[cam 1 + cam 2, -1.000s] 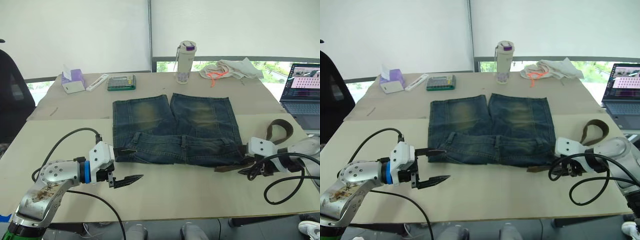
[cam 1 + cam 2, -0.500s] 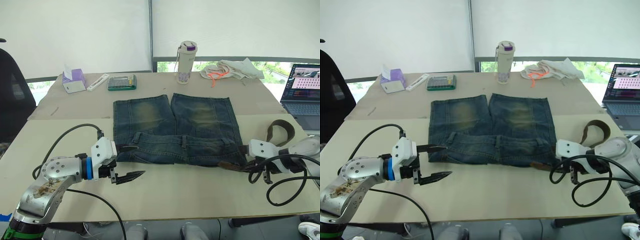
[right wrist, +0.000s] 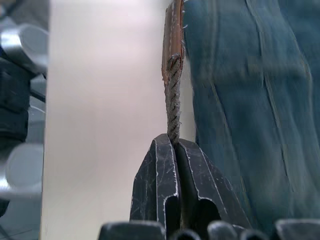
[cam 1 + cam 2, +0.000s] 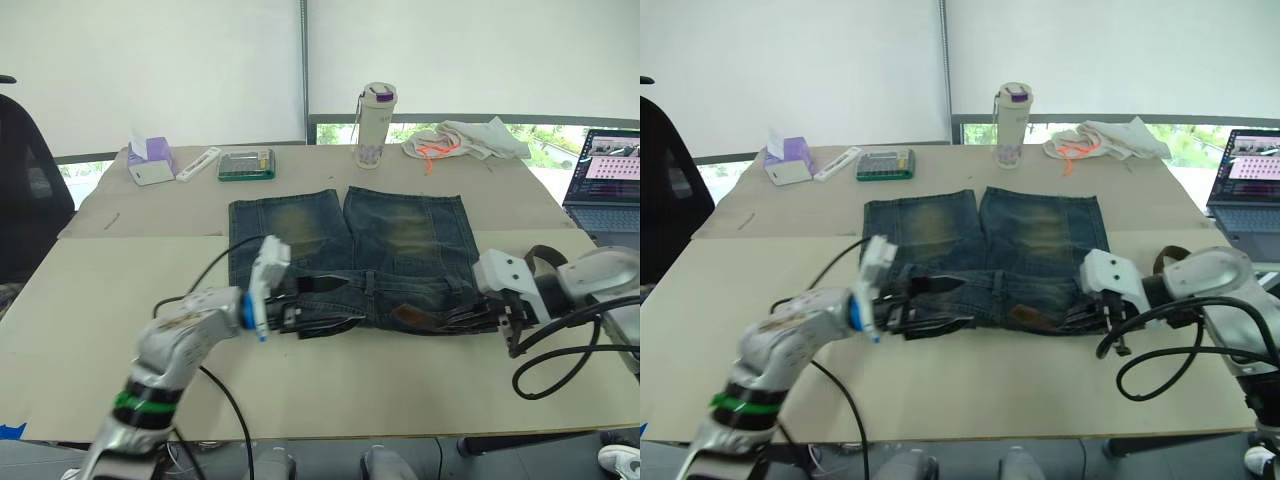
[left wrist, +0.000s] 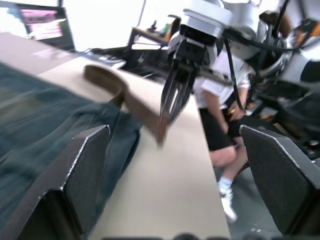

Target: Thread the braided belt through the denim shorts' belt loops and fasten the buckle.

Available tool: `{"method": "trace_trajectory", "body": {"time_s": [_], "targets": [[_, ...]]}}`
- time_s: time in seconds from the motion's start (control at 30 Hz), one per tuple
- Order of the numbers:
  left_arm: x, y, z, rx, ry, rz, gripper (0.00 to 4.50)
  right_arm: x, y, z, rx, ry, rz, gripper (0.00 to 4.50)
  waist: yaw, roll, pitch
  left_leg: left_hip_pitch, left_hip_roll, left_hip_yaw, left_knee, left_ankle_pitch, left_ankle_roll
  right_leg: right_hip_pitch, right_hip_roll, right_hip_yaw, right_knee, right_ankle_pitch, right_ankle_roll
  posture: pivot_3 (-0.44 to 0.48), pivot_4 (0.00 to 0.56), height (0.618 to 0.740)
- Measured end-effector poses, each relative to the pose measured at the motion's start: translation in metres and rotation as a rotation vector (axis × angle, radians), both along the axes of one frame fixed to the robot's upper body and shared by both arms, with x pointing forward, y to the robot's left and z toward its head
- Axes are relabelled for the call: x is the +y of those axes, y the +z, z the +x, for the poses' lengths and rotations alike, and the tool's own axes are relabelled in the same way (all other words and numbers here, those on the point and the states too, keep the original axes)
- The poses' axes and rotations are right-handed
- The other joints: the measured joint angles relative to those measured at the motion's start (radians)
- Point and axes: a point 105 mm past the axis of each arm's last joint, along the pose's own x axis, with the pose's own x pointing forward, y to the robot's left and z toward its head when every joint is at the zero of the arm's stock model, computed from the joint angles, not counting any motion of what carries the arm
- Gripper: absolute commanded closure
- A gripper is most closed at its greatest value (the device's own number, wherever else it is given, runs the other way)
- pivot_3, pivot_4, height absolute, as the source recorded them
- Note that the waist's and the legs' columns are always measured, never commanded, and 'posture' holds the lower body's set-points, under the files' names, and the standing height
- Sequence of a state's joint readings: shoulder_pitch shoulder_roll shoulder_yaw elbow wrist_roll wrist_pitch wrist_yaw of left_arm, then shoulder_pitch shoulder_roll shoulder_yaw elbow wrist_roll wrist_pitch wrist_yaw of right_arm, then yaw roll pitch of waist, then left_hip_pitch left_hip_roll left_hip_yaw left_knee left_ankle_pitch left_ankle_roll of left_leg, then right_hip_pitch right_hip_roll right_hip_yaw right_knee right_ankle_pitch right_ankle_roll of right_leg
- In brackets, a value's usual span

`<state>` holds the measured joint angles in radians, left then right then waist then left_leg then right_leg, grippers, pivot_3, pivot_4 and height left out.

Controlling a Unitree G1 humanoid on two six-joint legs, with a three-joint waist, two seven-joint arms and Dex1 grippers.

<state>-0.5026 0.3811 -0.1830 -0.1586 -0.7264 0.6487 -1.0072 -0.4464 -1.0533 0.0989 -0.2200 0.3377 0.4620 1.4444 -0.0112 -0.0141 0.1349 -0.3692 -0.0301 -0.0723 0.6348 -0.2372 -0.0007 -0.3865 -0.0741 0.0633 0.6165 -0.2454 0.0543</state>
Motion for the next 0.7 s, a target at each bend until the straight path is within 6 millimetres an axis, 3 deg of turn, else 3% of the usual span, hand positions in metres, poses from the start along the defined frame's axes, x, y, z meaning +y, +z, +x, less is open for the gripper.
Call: {"method": "trace_trajectory", "body": {"time_s": [0.2,0.37,0.7], "targets": [[-0.026,-0.015,-0.002,0.024,-0.092,0.002,0.07,0.020,0.009,0.001,0.017,0.020,0.145,4.47,-0.001,0.000,0.000,0.000,0.000,-0.002,0.000,0.000,0.000,0.000,0.000,0.000,0.001,0.000,0.000,0.000,0.150,0.740],[-0.032,-0.012,0.001,0.011,-0.071,-0.040,0.07,0.017,0.015,0.001,-0.002,-0.011,0.189,4.47,0.002,0.000,0.000,0.000,-0.001,-0.003,0.001,0.000,0.000,0.000,-0.001,0.000,0.000,0.000,0.000,0.000,0.150,0.740],[-0.035,-0.014,0.001,0.035,-0.051,-0.078,3.23,0.016,0.015,0.002,-0.001,-0.036,0.215,4.50,0.000,0.000,0.000,0.000,-0.001,-0.003,0.001,0.000,0.000,0.000,-0.001,0.000,0.001,0.000,0.001,0.000,0.150,0.740]]}}
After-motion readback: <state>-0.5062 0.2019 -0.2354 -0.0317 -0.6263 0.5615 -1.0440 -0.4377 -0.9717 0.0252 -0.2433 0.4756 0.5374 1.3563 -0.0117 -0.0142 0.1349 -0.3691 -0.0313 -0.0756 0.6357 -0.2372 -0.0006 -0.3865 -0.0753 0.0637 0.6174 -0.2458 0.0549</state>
